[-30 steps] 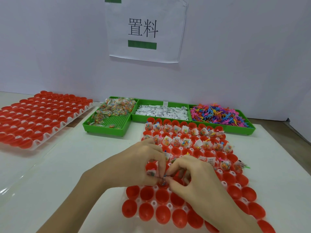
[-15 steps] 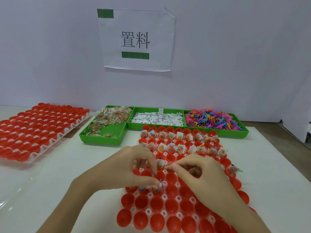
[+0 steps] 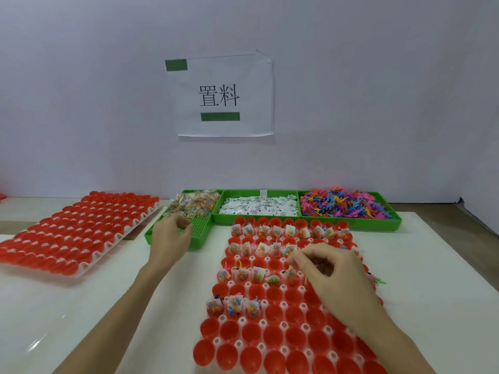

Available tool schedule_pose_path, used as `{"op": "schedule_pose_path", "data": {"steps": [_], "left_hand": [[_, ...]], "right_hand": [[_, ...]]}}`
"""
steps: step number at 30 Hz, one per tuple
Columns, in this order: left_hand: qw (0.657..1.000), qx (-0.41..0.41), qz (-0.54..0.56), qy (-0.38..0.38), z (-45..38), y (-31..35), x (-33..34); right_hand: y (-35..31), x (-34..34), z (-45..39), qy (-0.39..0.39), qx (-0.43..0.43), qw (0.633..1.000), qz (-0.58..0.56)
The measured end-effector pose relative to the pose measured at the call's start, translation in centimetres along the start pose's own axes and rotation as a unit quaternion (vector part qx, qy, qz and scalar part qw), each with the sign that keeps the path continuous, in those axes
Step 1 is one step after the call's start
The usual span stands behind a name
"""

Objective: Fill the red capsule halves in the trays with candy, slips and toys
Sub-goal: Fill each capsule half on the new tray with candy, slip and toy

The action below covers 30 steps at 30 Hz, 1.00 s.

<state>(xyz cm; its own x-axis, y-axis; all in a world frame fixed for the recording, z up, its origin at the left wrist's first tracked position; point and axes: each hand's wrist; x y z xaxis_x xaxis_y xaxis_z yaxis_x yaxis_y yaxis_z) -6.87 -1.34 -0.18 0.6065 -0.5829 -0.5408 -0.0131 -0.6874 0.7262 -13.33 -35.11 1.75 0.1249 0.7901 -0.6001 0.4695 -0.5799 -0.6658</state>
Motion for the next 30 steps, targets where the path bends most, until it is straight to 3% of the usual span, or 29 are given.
{"op": "schedule_pose_path", "data": {"steps": [4, 7, 14, 24, 30], "left_hand": [[0.975, -0.084, -0.172, -0.116, -3.4, -0.6, -1.6], [0.959, -0.094, -0.221, -0.148, -4.7, 0.0, -1.7], [0.961, -0.094, -0.213, -0.147, -4.8, 0.8, 0.0], [0.961, -0.014, -0.251, -0.115, -3.6, 1.7, 0.7], [0.977, -0.032, -0.177, -0.115, -3.5, 0.8, 0.9]], "right_hand": [[-0.1, -0.1, 0.0, 0.004, 0.0, 1.0, -0.002], [-0.1, -0.3, 0.0, 0.012, 0.003, 1.0, 0.004], [0.2, -0.7, -0.3, 0.017, 0.021, 1.0, 0.007], [-0.2, -0.6, -0.1, 0.017, 0.021, 1.0, 0.004], [0.3, -0.6, -0.4, 0.022, 0.031, 0.999, 0.008]]}}
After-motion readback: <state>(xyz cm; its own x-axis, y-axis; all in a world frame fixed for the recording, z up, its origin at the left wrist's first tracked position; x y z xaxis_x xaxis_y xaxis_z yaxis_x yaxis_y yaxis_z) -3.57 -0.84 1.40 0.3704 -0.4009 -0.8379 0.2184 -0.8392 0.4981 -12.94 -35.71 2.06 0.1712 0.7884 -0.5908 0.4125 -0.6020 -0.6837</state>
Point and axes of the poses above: each hand's wrist, its own z-axis away from the middle knuckle, its own x-axis out of the palm, y = z × x, and after that the axes turned 14 degrees about z, right-handed
